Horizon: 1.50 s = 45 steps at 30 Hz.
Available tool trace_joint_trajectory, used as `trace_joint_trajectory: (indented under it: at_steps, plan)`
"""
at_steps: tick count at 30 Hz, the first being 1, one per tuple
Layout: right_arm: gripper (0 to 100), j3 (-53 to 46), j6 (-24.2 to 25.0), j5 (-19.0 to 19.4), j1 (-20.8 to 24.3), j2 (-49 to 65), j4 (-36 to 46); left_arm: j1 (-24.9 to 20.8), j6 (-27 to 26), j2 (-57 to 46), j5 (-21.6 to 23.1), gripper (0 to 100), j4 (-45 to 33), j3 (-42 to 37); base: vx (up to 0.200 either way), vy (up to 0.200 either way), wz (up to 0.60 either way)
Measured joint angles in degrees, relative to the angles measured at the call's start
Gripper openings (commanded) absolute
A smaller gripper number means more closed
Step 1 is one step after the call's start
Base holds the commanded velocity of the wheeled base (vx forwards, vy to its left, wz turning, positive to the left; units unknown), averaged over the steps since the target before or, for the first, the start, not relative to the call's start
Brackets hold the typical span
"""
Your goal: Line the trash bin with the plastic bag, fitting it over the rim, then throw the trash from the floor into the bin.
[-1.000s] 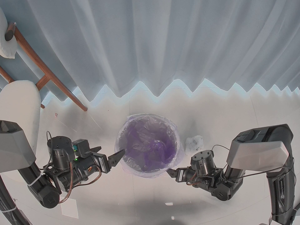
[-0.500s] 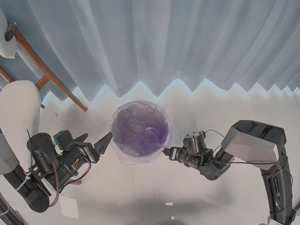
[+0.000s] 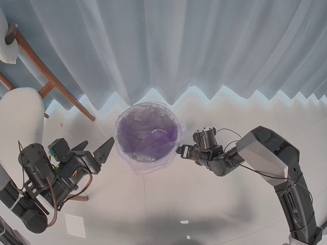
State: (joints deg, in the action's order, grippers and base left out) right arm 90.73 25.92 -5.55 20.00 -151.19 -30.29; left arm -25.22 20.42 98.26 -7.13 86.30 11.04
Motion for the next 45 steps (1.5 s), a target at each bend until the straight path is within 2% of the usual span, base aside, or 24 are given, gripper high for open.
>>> trace_joint_trajectory:
  at_steps: [5,13,16,20,23,29,36,45]
  plan:
    - [100,3.62,-2.28,-0.11,-0.77,-3.36,1.76,0.32,-0.01,-1.18,-0.06,100,0.0,-1.18,0.0,0.0,0.0]
    - [100,11.25,-2.57,-0.66,-1.71,-6.51,12.53,1.79,-0.01,-3.28,-0.01,100,-0.09,-2.89,0.0,0.0,0.0]
    - [100,14.88,-2.57,-1.48,-2.15,-7.83,14.59,2.38,-0.04,-4.05,-0.01,100,-0.09,-3.56,0.0,0.0,0.0]
    - [100,20.35,-2.61,-4.88,-3.0,-10.39,19.54,3.07,-0.01,-5.06,0.02,100,-0.11,-4.71,0.0,0.0,0.0]
    - [100,22.6,-1.89,-6.49,-3.83,-12.68,21.46,3.78,-0.01,-6.14,0.02,100,-0.11,-5.38,0.0,0.0,0.0]
    - [100,23.37,2.3,-6.79,-4.28,-12.13,22.27,6.01,-0.04,-8.46,0.18,100,-0.11,-5.86,0.0,0.0,0.0]
    - [100,13.76,4.73,-6.39,-3.63,-3.69,22.53,7.36,0.29,-10.97,0.4,100,-0.13,-6.06,0.0,0.0,0.0]
    - [100,-10.61,6.02,-5.67,-2.26,11.63,21.85,7.84,2.05,-12.59,0.57,100,-0.09,-5.99,0.0,0.0,0.0]
